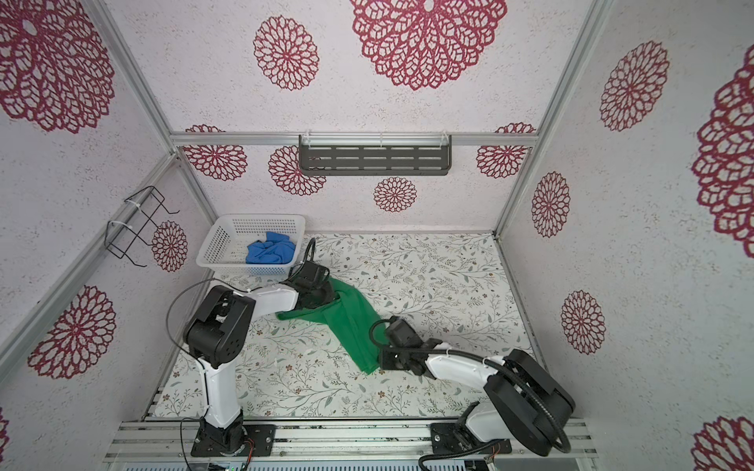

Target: Fold and stack the tank tops

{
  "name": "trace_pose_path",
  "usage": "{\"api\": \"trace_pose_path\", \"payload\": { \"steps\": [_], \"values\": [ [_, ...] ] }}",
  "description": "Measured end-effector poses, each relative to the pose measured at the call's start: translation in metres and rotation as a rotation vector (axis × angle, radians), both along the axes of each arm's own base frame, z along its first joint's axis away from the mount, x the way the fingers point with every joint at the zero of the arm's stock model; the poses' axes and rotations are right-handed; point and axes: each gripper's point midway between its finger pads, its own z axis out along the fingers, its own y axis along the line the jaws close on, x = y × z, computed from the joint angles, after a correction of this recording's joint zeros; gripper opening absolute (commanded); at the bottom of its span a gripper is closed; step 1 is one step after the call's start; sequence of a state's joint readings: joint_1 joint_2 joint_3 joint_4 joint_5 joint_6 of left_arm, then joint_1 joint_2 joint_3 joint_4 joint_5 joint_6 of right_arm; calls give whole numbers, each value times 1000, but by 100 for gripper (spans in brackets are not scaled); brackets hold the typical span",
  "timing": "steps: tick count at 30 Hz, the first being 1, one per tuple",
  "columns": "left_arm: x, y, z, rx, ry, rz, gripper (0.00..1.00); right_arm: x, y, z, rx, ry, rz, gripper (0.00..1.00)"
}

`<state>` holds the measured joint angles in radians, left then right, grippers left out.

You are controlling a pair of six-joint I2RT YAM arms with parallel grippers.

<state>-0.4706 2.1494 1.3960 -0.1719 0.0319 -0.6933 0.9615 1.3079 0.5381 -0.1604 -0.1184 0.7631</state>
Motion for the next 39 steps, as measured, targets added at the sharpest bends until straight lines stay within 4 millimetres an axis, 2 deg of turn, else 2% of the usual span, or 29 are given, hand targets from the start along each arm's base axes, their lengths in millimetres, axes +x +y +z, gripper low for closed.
{"api": "trace_pose_path", "payload": {
  "steps": [2,4,7,9,10,13,15,18,21,23,27,32,36,39],
  "values": [
    [13,-24,3,-13,-11,-67,36,-10,-7,9,-20,-5,18,42],
    [20,-41,5,-12,-22,-130,48,-3,-19,27,-32,-45,-20,42],
    [21,-51,10,11,-30,-211,71,19,-30,57,-21,-120,-98,42],
    [18,-51,11,43,-33,-256,87,35,-34,67,-26,-156,-141,41],
    [16,-50,12,55,-35,-270,91,40,-36,67,-38,-165,-151,40],
    [5,-35,18,109,-26,-291,94,59,-39,56,-101,-162,-174,39],
    [-7,-17,25,145,-15,-280,94,73,-38,44,-135,-147,-185,39],
    [-22,8,46,181,-25,-244,93,92,-31,30,-156,-138,-186,38],
    [-28,26,65,184,-51,-194,91,102,-20,21,-149,-139,-169,34],
    [-29,34,68,172,-53,-164,90,103,-15,14,-144,-131,-151,32],
    [-32,38,45,157,-5,-135,90,91,-15,-4,-151,-112,-127,28],
    [-36,34,12,150,65,-143,90,63,-2,-8,-89,-135,-110,28],
    [-26,27,17,137,49,-154,91,9,25,-4,-18,-101,-3,30],
    [-15,20,29,120,15,-167,93,-27,25,-2,-15,-29,65,37]
  ]
}}
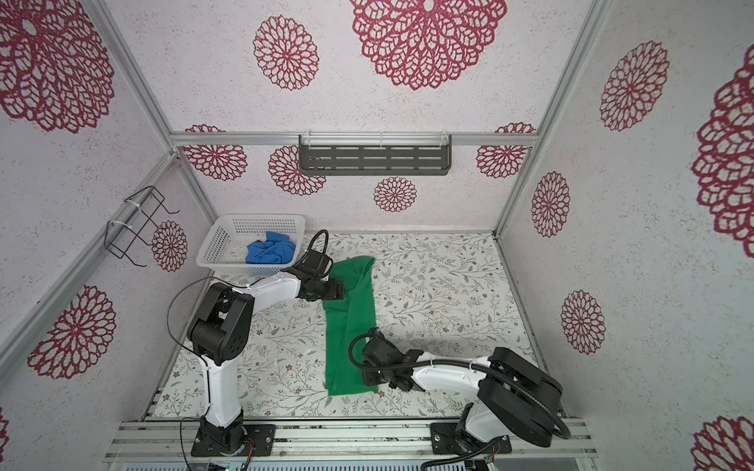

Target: Fold and stack the tank tops

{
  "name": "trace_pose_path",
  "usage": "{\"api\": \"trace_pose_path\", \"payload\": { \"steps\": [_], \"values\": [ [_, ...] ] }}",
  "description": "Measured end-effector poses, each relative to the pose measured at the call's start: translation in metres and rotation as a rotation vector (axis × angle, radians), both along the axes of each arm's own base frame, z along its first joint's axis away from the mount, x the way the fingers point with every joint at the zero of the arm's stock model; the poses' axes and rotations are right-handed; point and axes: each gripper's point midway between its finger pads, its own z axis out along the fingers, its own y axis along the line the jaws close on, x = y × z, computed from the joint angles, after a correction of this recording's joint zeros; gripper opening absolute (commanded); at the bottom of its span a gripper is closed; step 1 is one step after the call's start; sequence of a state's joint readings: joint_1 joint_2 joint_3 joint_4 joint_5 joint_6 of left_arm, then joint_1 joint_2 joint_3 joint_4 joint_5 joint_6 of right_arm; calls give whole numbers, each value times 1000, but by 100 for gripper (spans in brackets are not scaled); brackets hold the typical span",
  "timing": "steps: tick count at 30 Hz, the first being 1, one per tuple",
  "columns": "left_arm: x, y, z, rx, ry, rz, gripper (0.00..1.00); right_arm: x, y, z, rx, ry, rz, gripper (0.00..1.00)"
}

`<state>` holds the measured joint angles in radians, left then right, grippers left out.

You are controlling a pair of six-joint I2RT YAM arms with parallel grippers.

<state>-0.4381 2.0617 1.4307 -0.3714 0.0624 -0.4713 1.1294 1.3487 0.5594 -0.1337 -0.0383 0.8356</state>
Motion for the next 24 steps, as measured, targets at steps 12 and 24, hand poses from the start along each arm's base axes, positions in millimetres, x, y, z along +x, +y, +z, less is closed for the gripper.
{"api": "trace_pose_path", "payload": {
  "steps": [12,24],
  "values": [
    [-14,21,38,17,-33,10,93,7,-38,16,-56,78,-125,50],
    [-236,39,19,-74,293,-2,76,-30,-24,12,37,297,-92,48]
  ]
}}
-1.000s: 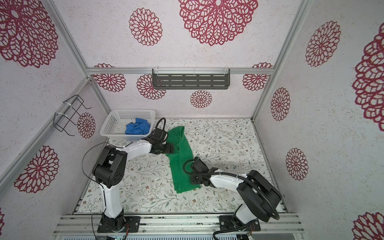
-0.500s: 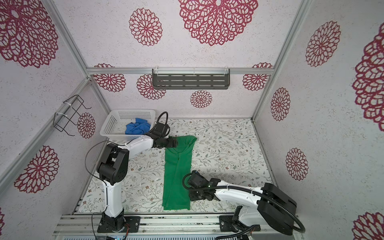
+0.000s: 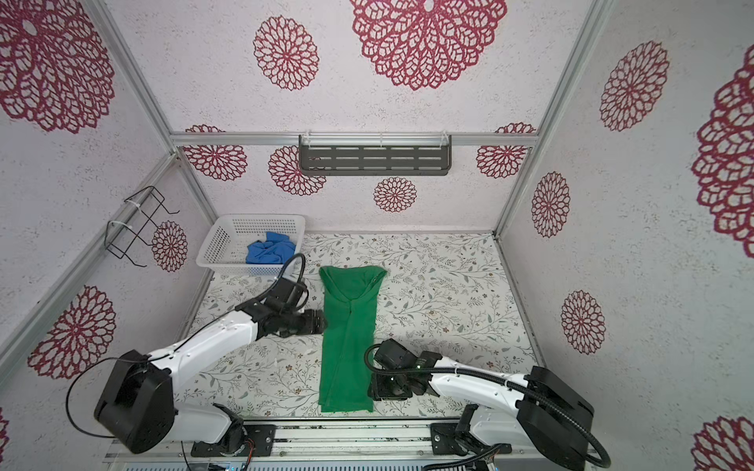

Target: Fold and stack the tank tops

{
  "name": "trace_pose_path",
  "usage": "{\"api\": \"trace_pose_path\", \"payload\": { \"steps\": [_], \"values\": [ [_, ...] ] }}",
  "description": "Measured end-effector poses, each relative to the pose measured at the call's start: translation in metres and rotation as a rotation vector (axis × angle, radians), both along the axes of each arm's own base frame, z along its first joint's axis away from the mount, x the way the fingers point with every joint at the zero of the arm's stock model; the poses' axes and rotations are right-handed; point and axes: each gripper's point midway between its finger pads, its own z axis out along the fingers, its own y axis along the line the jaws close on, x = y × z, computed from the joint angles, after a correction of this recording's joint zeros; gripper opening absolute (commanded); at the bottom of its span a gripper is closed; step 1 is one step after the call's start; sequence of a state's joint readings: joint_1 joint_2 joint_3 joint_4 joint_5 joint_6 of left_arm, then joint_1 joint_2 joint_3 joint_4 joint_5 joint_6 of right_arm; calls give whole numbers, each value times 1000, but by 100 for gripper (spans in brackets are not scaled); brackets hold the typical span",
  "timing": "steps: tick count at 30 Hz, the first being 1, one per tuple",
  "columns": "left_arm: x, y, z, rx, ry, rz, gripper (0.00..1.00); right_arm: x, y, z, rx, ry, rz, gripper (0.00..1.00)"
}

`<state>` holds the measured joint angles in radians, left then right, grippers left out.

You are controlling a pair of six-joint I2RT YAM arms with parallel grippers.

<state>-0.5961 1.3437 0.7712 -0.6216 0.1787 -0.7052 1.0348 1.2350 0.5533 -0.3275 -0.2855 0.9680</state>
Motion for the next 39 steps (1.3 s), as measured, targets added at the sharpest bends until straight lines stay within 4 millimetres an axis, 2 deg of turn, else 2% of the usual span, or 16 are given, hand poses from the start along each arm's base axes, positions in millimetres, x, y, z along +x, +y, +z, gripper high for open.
{"api": "trace_pose_path", "payload": {
  "steps": [2,5,9,13,15,16,20,22,25,30,34,39],
  "values": [
    [-40,1,-13,-17,94,3,72,-4,4,-2,10,29,5,48],
    [-78,1,-20,-52,182,23,67,-9,8,-4,21,56,10,47],
    [-100,-3,-25,-112,249,71,61,-15,13,-6,31,79,13,46],
    [-117,-15,-39,-157,326,91,55,-21,12,-10,22,95,10,43],
    [-121,-25,-39,-201,346,83,48,-21,11,-11,18,97,5,41],
    [-122,-30,-40,-224,359,81,42,-21,11,-11,17,100,2,37],
    [-123,-38,-42,-250,382,88,11,-20,11,-11,13,97,-11,13],
    [-123,-38,-39,-244,381,81,0,-19,10,-10,3,90,-9,2],
    [-113,-44,-24,-252,358,72,0,-13,12,-1,-17,57,-1,0],
    [-86,-50,15,-305,273,68,0,10,26,30,8,-27,8,0],
    [-60,-44,37,-313,205,90,0,41,24,49,15,-94,-20,0],
    [-27,-32,44,-297,150,122,0,85,17,70,3,-176,-53,0]
  ]
}}
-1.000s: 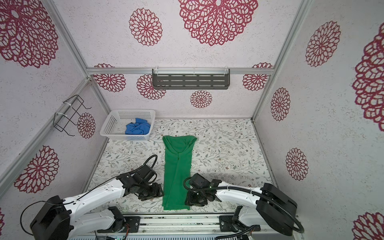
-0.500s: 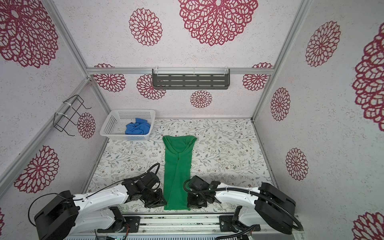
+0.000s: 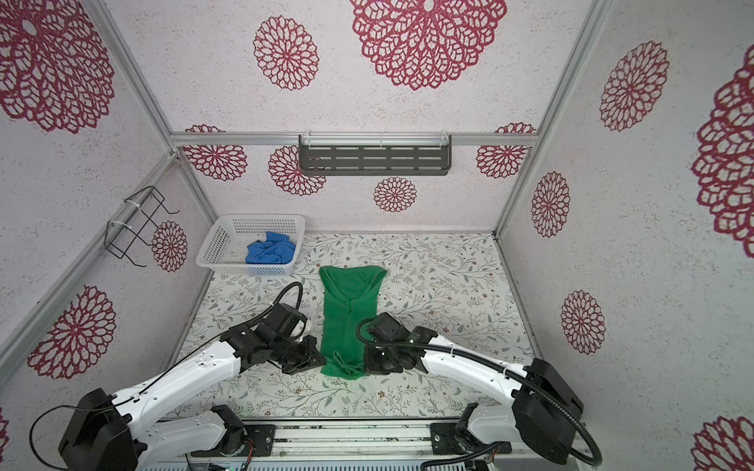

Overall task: Fold and stack the tank tops
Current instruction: 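Lift the near end with both grippers and fold it toward the far end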

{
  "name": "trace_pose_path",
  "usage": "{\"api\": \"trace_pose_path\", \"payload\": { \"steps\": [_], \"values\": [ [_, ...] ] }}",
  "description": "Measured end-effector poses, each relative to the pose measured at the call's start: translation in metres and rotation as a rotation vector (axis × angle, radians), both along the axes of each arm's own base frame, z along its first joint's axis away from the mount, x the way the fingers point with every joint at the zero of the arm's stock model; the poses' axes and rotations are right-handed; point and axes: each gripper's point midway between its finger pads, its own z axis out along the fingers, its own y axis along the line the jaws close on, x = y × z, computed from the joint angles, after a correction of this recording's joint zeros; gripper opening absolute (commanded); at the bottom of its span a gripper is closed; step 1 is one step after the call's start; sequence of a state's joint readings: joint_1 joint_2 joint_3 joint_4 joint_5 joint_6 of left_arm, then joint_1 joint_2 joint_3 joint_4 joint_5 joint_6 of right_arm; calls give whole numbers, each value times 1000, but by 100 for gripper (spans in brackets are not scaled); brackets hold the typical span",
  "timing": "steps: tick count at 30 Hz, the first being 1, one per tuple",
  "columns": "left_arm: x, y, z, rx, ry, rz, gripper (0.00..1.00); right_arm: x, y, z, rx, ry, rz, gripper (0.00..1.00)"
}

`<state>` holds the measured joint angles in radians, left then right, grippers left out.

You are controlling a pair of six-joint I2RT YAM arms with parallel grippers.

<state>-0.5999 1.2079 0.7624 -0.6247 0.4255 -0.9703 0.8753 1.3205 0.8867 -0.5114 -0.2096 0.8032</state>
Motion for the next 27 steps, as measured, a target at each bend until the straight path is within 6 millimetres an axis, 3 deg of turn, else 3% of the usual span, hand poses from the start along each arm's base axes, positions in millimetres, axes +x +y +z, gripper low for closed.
{"api": "trace_pose_path", "payload": {
  "steps": [4,9,18,19,21,23,27],
  "values": [
    [26,6,-12,39,-2,17,0,33,3,8,-30,-47,22,0],
    [60,6,-24,58,-16,25,0,70,5,-4,-90,-64,67,0],
    [123,9,-21,34,-89,37,0,132,11,-17,-146,-87,141,0],
    [130,10,-23,30,-93,41,4,137,11,-18,-149,-87,145,2],
    [145,11,-28,19,-96,49,38,152,8,-22,-163,-86,143,29],
    [160,15,-34,10,-97,67,59,170,2,-26,-186,-84,131,39],
    [189,35,-30,-7,-128,138,71,205,-16,-21,-238,-113,86,48]
  ]
}}
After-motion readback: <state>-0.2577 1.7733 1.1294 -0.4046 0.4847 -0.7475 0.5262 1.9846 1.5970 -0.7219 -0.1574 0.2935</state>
